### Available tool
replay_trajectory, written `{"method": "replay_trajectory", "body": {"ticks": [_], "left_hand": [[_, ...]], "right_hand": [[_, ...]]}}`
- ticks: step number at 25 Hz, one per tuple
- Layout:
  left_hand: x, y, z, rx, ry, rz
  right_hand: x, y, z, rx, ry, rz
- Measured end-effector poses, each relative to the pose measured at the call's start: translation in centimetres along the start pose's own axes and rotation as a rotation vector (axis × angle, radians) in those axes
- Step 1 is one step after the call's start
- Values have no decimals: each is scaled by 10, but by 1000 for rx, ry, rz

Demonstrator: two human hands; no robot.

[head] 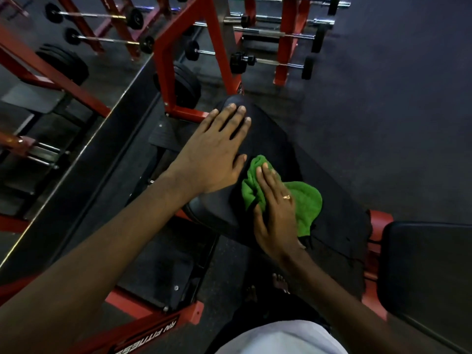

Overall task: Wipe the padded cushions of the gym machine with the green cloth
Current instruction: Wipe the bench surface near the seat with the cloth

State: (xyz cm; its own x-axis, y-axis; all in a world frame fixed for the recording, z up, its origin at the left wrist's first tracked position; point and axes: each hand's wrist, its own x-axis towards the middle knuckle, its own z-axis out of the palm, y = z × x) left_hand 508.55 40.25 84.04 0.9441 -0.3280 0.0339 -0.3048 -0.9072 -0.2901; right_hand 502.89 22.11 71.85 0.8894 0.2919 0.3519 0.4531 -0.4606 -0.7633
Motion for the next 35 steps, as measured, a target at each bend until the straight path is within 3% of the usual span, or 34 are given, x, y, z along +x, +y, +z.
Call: {"method": "replay_trajectory", "body": {"ticks": [3, 8, 14, 18, 23, 26, 29, 32, 35], "left_hand": [[0, -1, -1, -8, 1, 0], [-1, -1, -2, -37, 13, 4], [0, -2, -1, -54, 15, 0], [1, -2, -2, -42, 14, 16], [-2, -1, -3, -38, 13, 1], [-1, 0, -5, -44, 14, 6], [0, -2, -4, -63, 5, 18], [0, -3, -3, -74, -2, 18], [0, -1, 0, -47, 3, 17]], "right_hand": [[17, -4, 3, -65, 26, 81], [88, 2, 1, 36, 159, 339], [-6, -38, 2, 46, 49, 55], [-2, -38, 4, -78, 20, 75], [-22, -1, 3, -38, 98, 94], [-5, -19, 10, 8, 166, 144], [18, -50, 17, -11, 133, 116], [-10, -44, 13, -22, 109, 82], [-55, -19, 15, -11, 193, 85]]}}
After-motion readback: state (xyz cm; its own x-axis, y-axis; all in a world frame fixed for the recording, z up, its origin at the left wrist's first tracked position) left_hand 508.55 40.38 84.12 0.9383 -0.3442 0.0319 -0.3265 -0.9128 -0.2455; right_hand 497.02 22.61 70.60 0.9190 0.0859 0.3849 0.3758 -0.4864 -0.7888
